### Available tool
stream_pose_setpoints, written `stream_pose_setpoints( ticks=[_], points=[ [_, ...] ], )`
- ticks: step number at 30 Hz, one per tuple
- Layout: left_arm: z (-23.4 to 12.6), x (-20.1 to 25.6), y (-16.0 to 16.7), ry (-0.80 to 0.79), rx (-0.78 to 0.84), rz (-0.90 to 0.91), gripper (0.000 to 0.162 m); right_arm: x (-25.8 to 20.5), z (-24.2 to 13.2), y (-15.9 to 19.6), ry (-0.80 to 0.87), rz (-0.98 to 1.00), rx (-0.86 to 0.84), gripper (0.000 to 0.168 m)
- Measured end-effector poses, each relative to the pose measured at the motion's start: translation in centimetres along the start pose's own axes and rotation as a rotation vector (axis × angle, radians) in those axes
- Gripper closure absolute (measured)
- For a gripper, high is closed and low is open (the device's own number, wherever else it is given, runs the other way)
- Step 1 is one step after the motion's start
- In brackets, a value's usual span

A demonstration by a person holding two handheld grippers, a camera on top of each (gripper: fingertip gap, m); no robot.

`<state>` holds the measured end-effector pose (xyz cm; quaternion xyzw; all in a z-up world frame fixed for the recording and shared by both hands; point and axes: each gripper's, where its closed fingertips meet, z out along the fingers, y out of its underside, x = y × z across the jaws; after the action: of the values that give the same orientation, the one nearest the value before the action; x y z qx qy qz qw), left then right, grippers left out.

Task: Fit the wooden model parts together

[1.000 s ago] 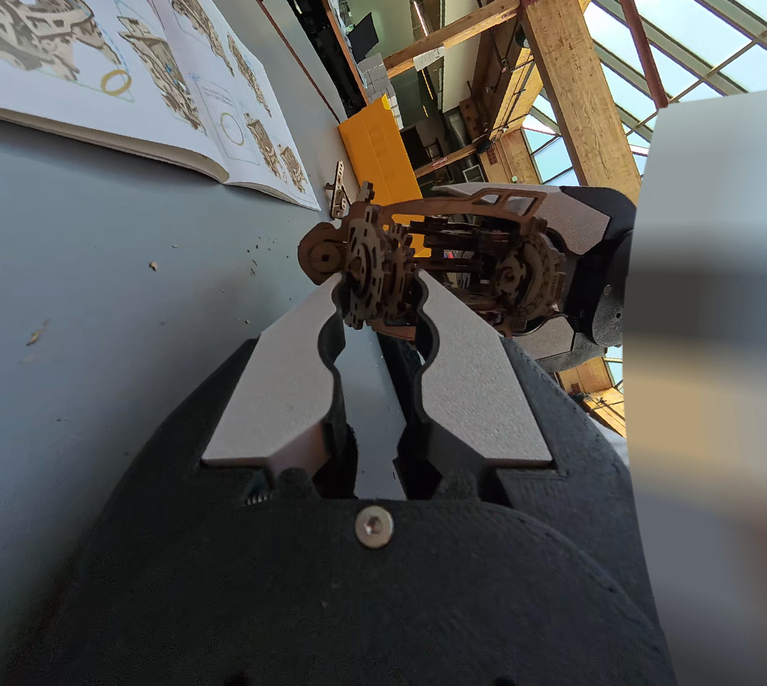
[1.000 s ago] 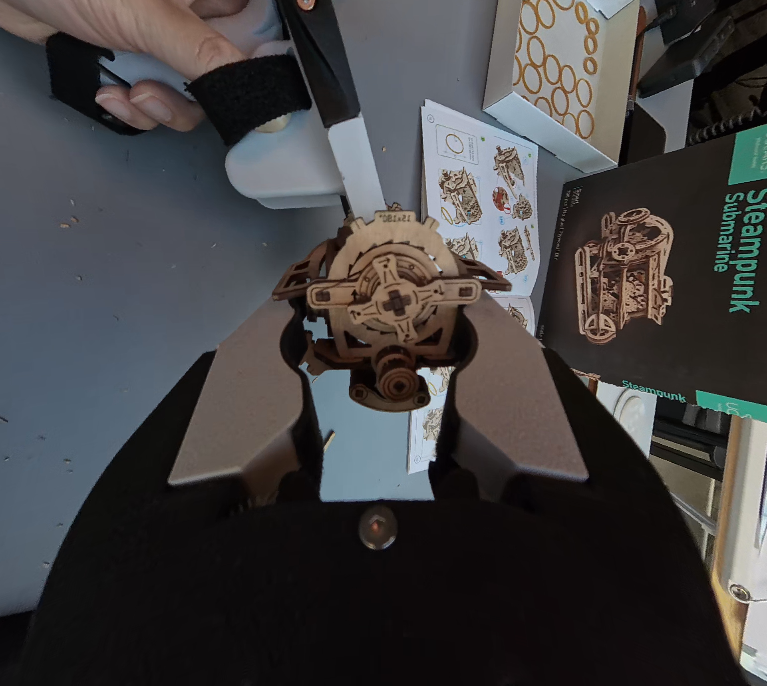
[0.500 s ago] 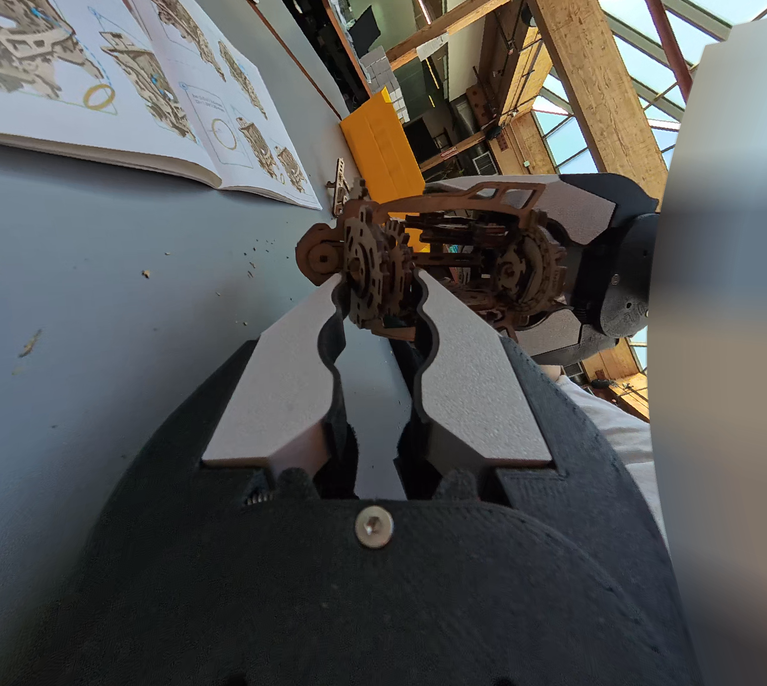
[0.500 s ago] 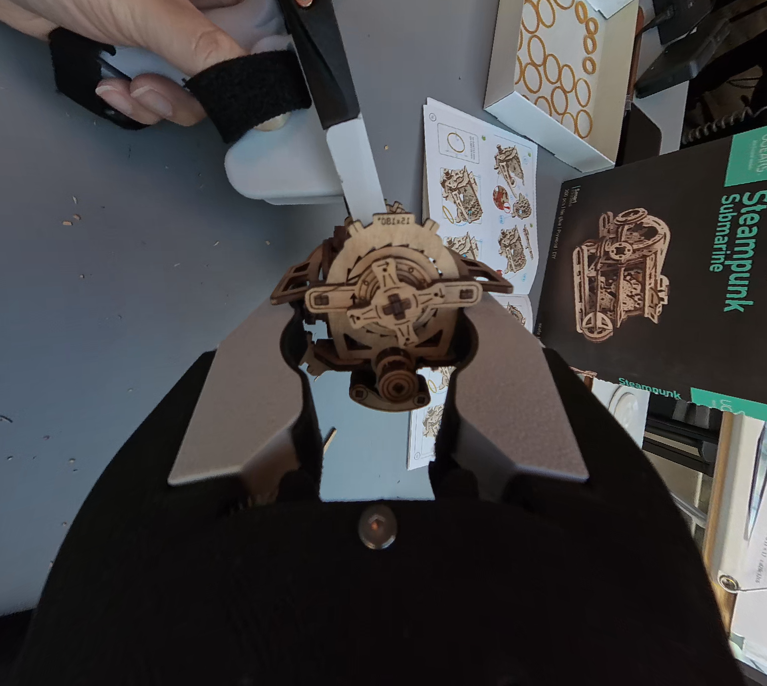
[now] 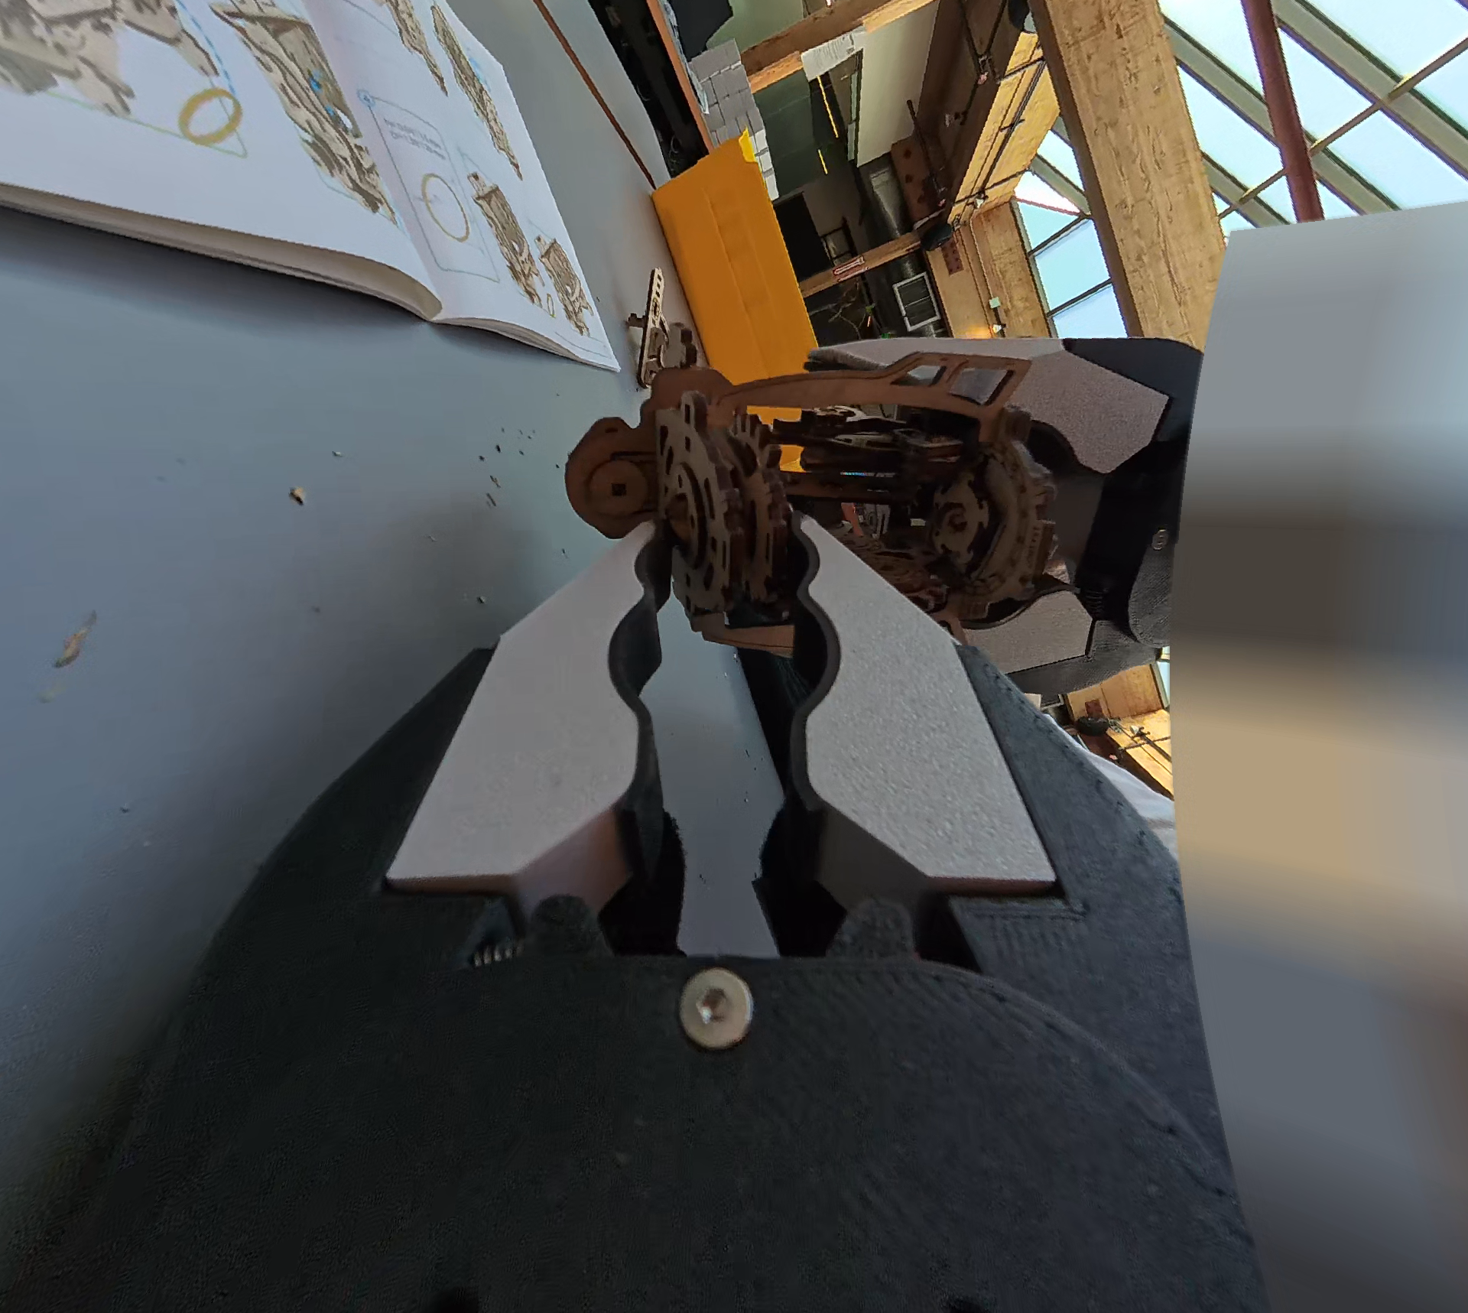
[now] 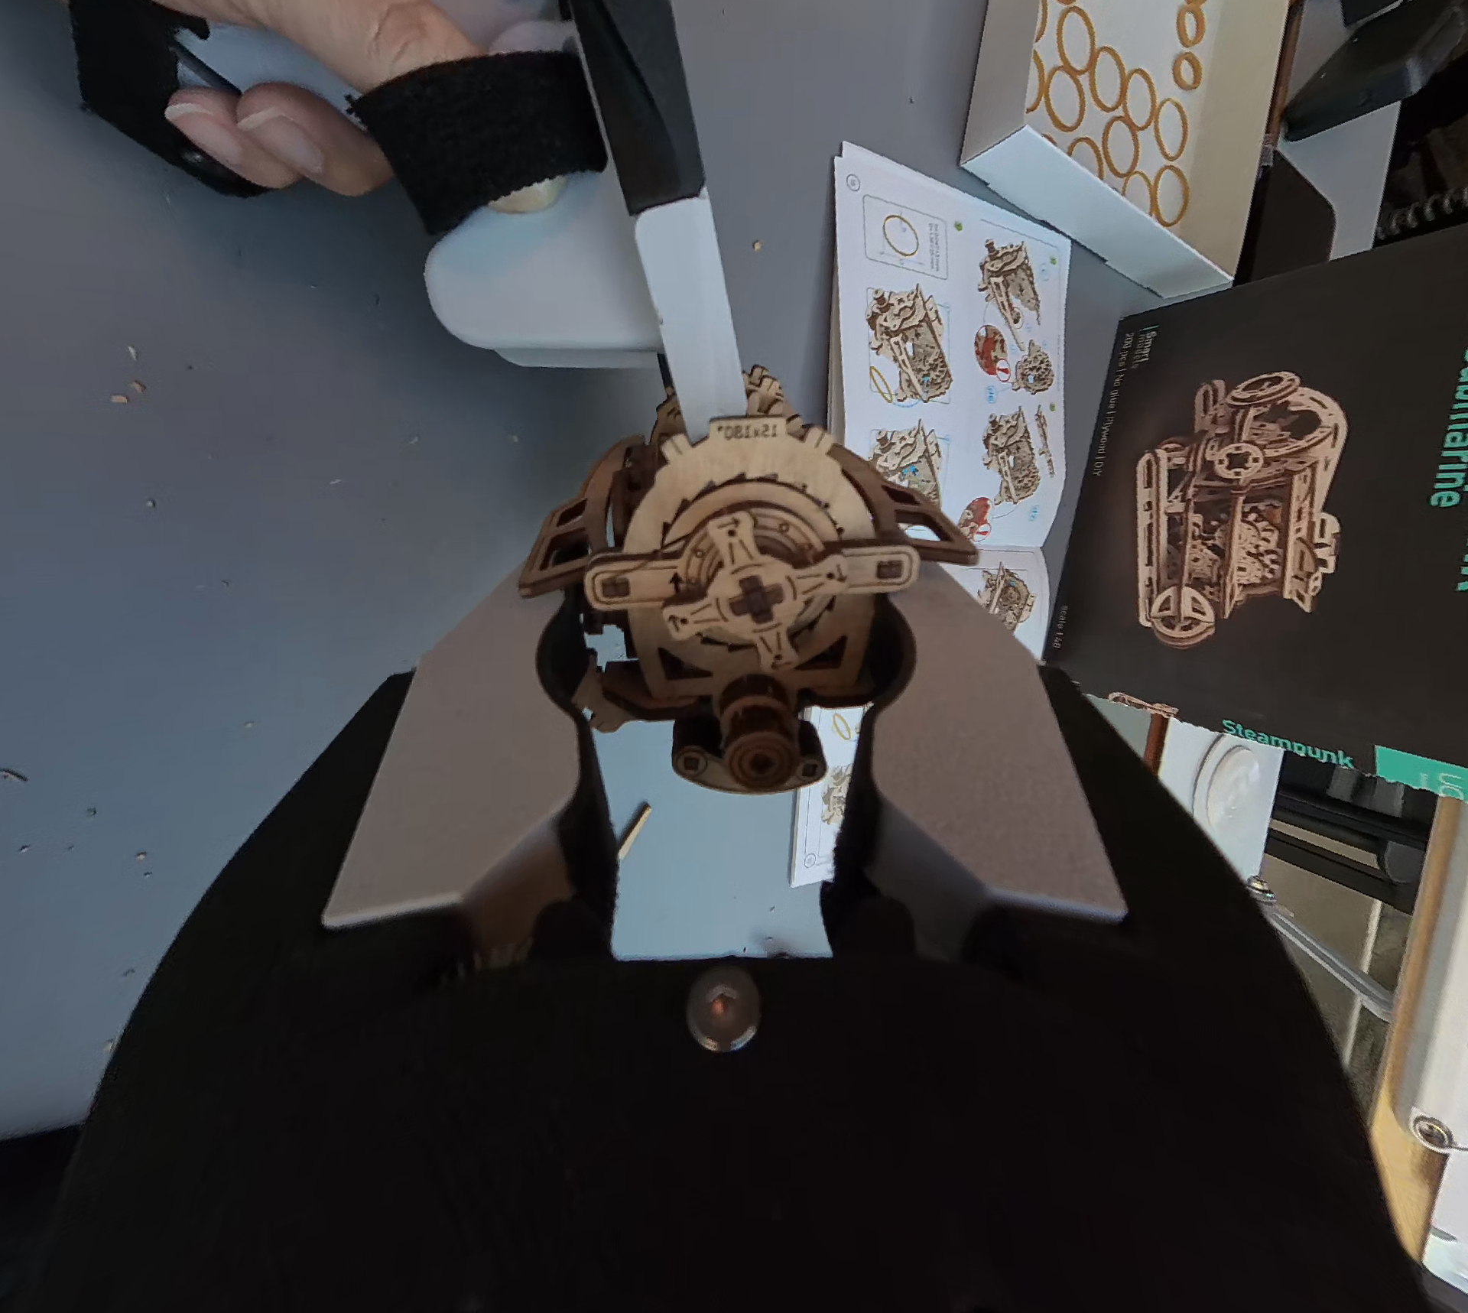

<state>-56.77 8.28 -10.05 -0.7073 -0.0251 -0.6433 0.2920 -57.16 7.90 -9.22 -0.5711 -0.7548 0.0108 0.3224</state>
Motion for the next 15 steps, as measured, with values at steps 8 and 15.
stream_pose_setpoints(
  ticks=[8,15],
  points=[
    [-0.02,-0.07,0.19,-0.024,-0.053,-0.011,0.135,-0.20,-0.18,0.00,-0.104,0.051,0.003,0.102],
    [0.14,0.07,0.60,-0.034,-0.093,0.009,0.135,-0.47,-0.61,0.18,-0.183,0.061,0.007,0.104]
  ],
)
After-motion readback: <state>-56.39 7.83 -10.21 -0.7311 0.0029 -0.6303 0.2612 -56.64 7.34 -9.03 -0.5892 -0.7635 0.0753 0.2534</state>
